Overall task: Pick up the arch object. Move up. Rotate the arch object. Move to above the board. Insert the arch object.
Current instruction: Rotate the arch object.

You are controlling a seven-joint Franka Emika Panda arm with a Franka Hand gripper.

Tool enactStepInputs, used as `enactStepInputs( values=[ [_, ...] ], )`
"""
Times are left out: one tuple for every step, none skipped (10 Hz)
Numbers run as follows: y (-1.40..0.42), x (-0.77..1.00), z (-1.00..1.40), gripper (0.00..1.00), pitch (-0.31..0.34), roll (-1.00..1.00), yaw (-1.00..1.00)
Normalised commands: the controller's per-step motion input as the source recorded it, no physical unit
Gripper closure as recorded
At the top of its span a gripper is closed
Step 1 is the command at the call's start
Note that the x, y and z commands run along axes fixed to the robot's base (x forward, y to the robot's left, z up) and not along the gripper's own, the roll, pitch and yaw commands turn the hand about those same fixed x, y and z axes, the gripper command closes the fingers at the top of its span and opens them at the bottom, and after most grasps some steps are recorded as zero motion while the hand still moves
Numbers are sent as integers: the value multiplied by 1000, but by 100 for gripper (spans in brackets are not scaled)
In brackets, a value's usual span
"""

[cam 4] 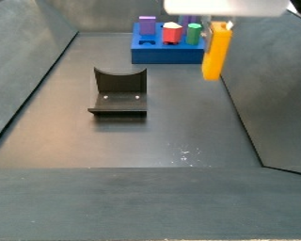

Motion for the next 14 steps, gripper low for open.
enactStepInputs(
  values=[
    [-49, 320, 1000, 100, 82, -9, 22],
    [-43, 243, 1000, 100, 78, -8, 26],
    [-39, 213, 1000, 100, 77, -7, 24],
    [-31, 147, 1000, 100, 72, -3, 21],
    [-30, 118, 989, 100, 71, 2, 20],
    [-24, 83, 868, 100, 78, 7, 21],
    [-17, 48, 704, 100, 82, 14, 21],
    [-13, 32, 580, 100, 79, 21, 21],
    [-12, 20, 456, 100, 77, 28, 21],
    [-10, 12, 291, 100, 79, 37, 21],
    [0, 0, 0, 100, 13, 32, -1000],
    [3, 8, -139, 100, 10, 32, -1000],
    [16, 23, -128, 100, 2, 31, -1000],
    [15, 28, -86, 100, -12, 36, -1000]
  ],
)
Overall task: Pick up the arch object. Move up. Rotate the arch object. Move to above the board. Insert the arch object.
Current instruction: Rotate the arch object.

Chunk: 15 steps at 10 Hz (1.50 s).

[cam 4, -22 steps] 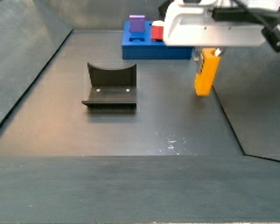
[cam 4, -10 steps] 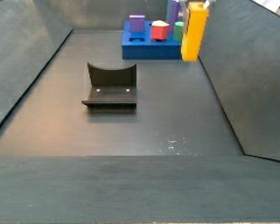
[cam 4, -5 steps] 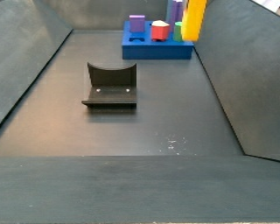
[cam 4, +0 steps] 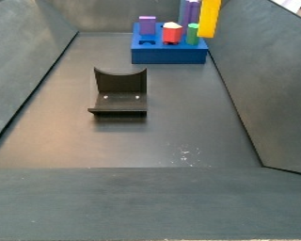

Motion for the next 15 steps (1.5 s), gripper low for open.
enactStepInputs(
  values=[
    [14, 26, -50, 100, -24, 41, -855],
    [14, 26, -43, 100, -27, 41, -610],
    [14, 27, -40, 100, -28, 40, -327],
    [6, 39, 0, 100, 0, 0, -1000],
    [5, 38, 2, 100, 0, -1, -1000],
    [5, 37, 1, 100, 0, -1, -1000],
    [5, 34, -2, 100, 1, -1, -1000],
    [6, 33, -3, 100, 1, -1, -1000],
    [6, 32, -4, 100, 2, -2, -1000],
    [7, 31, -5, 100, 3, -2, -1000],
    [8, 30, -6, 100, 4, -2, -1000],
    [8, 30, -6, 100, 5, -3, -1000],
    [8, 30, -6, 100, 5, -3, -725],
    [8, 30, -6, 100, 5, -3, -572],
    [8, 30, -6, 100, 5, -3, -278]
  ],
)
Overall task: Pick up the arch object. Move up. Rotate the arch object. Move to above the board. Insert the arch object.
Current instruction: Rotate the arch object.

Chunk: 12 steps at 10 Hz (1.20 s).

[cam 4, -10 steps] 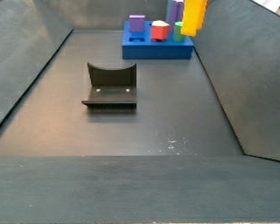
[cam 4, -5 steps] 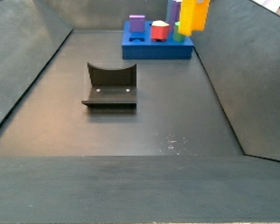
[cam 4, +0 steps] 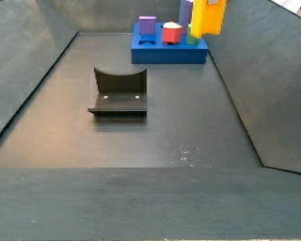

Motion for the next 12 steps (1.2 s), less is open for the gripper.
enactStepInputs(
  values=[
    [0, 0, 0, 100, 0, 0, -1000],
    [1, 0, 0, 100, 0, 0, -1000],
    [3, 0, 0, 100, 0, 0, -1000],
    [3, 0, 0, 100, 0, 0, -866],
    [4, 1, 1, 100, -1, 0, -549],
    [4, 2, 1, 100, -1, 0, -347],
    [0, 0, -1000, 100, 0, 0, 0],
    [1, 6, -1000, 100, -11, 1, 51],
    [2, 16, -1000, 100, -23, -3, 51],
    [1, 15, -1000, 100, -27, -9, 43],
    [0, 16, -1000, 100, -36, -16, 31],
    [-2, 15, -1000, 100, -43, -26, 22]
  ],
)
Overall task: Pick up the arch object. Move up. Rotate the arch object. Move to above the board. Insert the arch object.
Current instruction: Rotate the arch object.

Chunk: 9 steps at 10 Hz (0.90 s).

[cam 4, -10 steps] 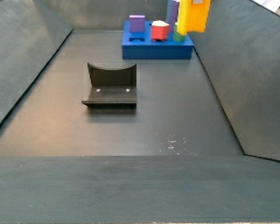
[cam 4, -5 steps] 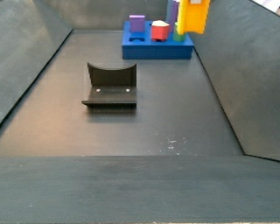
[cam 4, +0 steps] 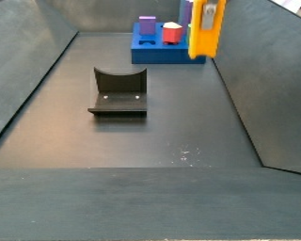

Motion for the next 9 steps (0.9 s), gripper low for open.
enactStepInputs(
  values=[
    [-4, 19, -1000, 100, -46, -35, 17],
    [-5, 20, -1000, 100, -43, -40, 16],
    [-7, 24, -1000, 100, -43, -49, 14],
    [-8, 26, -1000, 100, -45, -55, 13],
    [-10, 26, -1000, 100, -45, -65, 14],
    [-10, 28, -1000, 100, -50, -69, 14],
    [-13, 32, -1000, 100, -49, -80, 14],
    [-14, 31, -1000, 100, -51, -84, 14],
    [-13, 30, -943, 100, -54, -92, 13]
  ],
)
